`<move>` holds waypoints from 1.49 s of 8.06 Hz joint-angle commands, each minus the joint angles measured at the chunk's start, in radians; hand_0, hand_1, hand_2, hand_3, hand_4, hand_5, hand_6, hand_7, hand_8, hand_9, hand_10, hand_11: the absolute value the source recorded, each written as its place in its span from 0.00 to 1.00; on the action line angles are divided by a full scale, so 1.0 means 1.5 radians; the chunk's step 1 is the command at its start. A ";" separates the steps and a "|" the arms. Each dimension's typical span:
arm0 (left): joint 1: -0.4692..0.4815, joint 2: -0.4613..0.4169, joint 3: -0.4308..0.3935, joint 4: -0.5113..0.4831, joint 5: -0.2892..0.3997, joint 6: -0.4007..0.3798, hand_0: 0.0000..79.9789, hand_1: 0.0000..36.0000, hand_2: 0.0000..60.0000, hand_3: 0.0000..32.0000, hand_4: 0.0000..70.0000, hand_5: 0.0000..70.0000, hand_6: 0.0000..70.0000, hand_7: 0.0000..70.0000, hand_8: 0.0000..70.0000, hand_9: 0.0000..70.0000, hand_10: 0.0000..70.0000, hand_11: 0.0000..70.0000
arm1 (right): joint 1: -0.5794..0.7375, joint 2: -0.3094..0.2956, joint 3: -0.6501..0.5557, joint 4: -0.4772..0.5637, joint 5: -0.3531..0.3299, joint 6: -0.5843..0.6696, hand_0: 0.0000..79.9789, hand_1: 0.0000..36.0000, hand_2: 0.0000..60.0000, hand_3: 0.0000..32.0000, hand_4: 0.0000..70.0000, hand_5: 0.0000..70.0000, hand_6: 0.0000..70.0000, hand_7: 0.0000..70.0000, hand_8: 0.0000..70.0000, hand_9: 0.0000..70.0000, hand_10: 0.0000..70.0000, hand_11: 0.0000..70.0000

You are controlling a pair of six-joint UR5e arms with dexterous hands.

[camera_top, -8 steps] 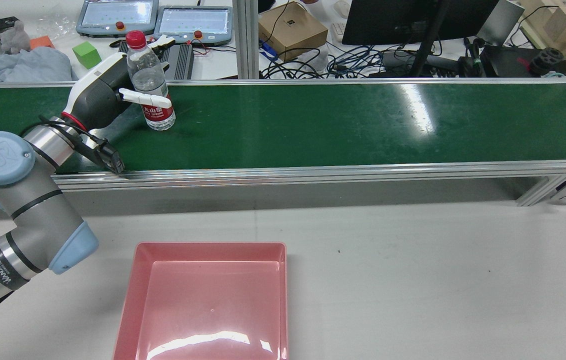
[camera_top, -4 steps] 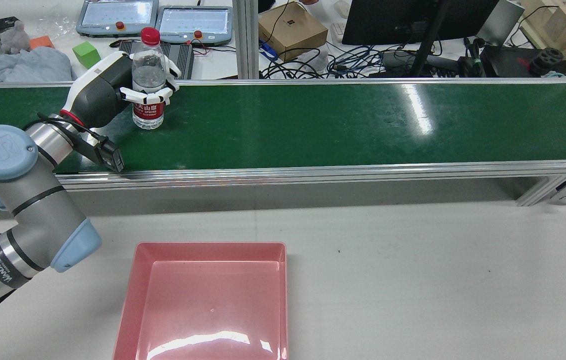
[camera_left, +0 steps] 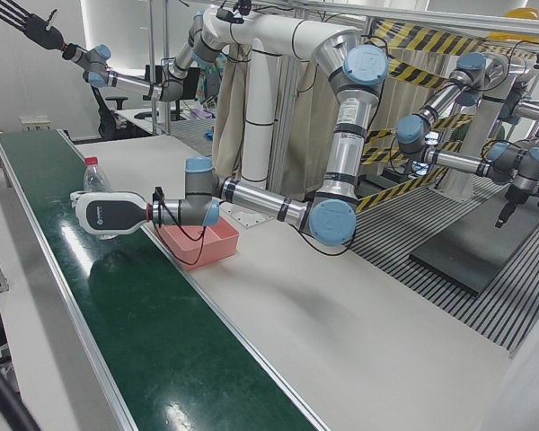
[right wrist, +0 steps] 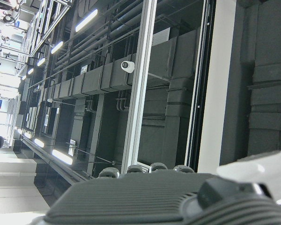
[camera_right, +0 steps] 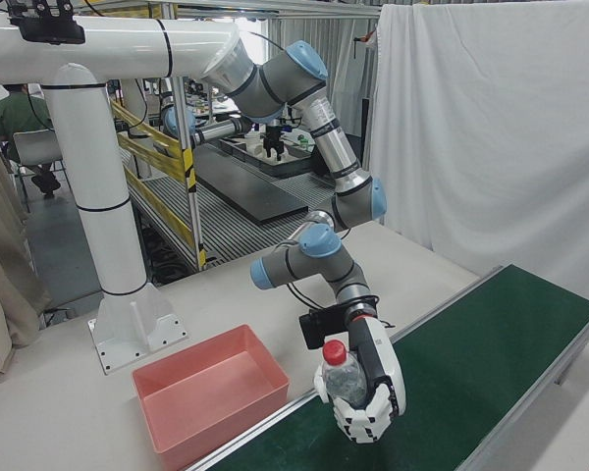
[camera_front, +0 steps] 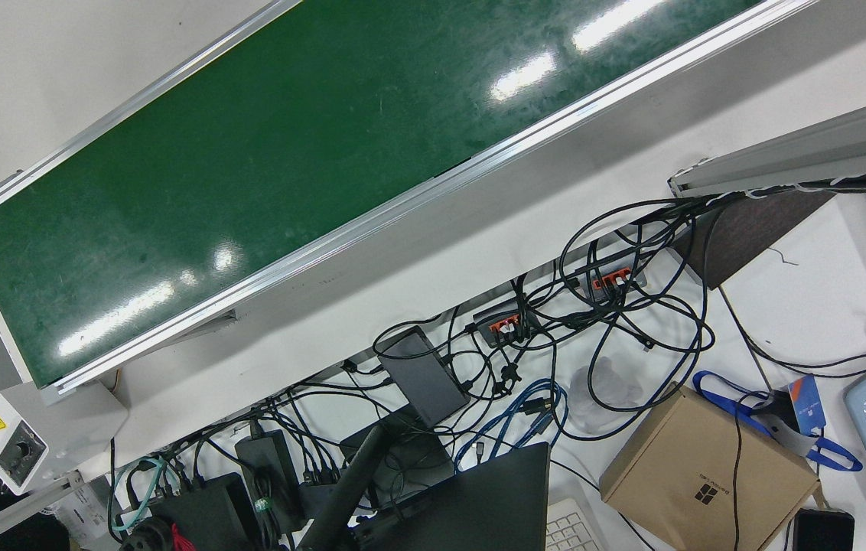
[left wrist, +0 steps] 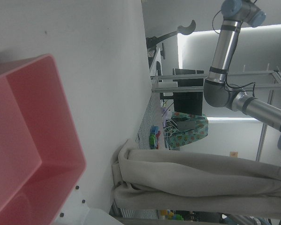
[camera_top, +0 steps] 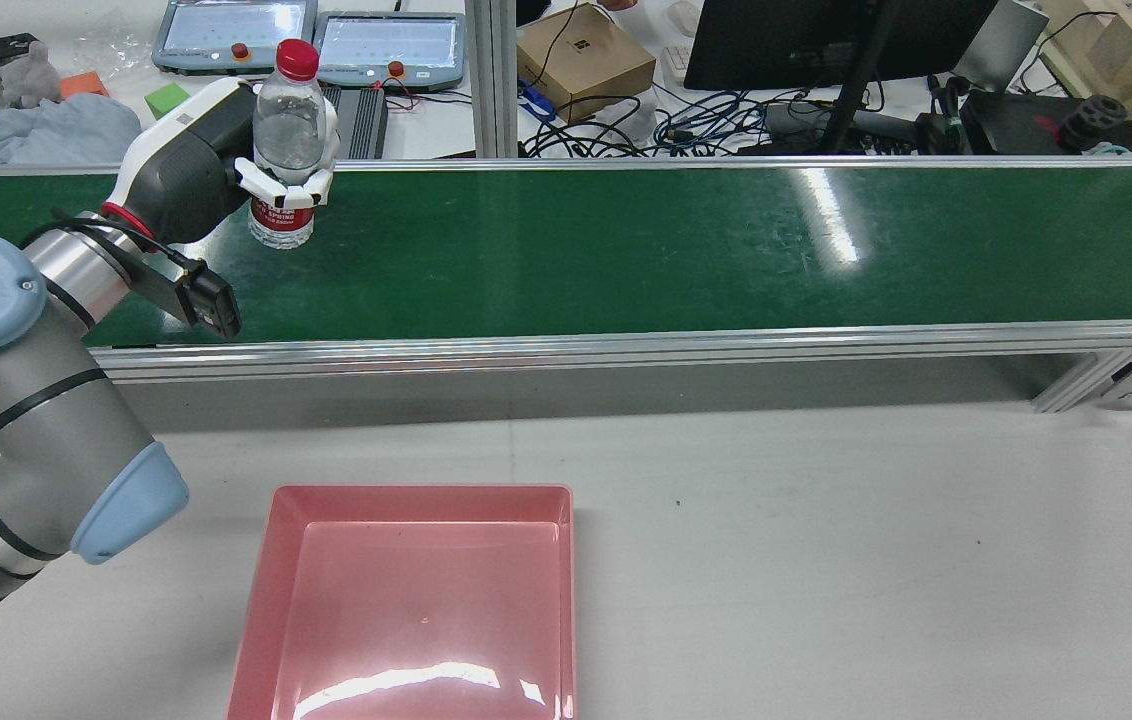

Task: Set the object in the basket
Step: 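Lift the bottle off the belt and carry it over the pink tray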

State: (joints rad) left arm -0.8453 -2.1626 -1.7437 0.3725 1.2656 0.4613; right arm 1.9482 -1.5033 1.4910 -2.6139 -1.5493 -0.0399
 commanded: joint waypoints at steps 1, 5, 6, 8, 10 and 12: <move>0.046 0.037 -0.190 0.110 0.010 0.001 0.81 0.81 1.00 0.00 1.00 1.00 1.00 0.79 0.99 1.00 0.78 1.00 | 0.000 0.000 0.000 0.000 0.000 0.000 0.00 0.00 0.00 0.00 0.00 0.00 0.00 0.00 0.00 0.00 0.00 0.00; 0.166 0.088 -0.265 0.128 0.010 0.004 0.80 0.74 0.90 0.00 0.85 1.00 0.91 0.70 0.90 1.00 0.69 0.99 | 0.000 0.000 0.000 0.000 0.000 0.000 0.00 0.00 0.00 0.00 0.00 0.00 0.00 0.00 0.00 0.00 0.00 0.00; 0.201 0.090 -0.268 0.126 0.009 0.004 0.79 0.73 0.85 0.00 0.82 1.00 0.87 0.67 0.89 1.00 0.68 0.97 | 0.000 0.000 0.000 0.000 0.000 0.000 0.00 0.00 0.00 0.00 0.00 0.00 0.00 0.00 0.00 0.00 0.00 0.00; 0.239 0.107 -0.297 0.129 0.003 0.007 0.81 0.72 0.72 0.00 0.71 1.00 0.78 0.62 0.86 1.00 0.67 0.96 | 0.000 0.000 0.000 0.000 0.000 0.000 0.00 0.00 0.00 0.00 0.00 0.00 0.00 0.00 0.00 0.00 0.00 0.00; 0.301 0.188 -0.341 0.111 -0.001 0.009 0.81 0.70 0.63 0.00 0.67 1.00 0.73 0.59 0.82 0.99 0.65 0.93 | 0.000 0.000 0.000 0.000 0.000 0.000 0.00 0.00 0.00 0.00 0.00 0.00 0.00 0.00 0.00 0.00 0.00 0.00; 0.312 0.193 -0.343 0.109 -0.008 0.024 0.86 0.75 0.69 0.00 0.67 1.00 0.72 0.60 0.82 1.00 0.65 0.93 | 0.000 0.000 0.000 0.000 0.000 0.000 0.00 0.00 0.00 0.00 0.00 0.00 0.00 0.00 0.00 0.00 0.00 0.00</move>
State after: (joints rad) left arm -0.4137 -1.9036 -2.2424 0.5427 1.2636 0.4796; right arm 1.9482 -1.5033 1.4910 -2.6139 -1.5493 -0.0399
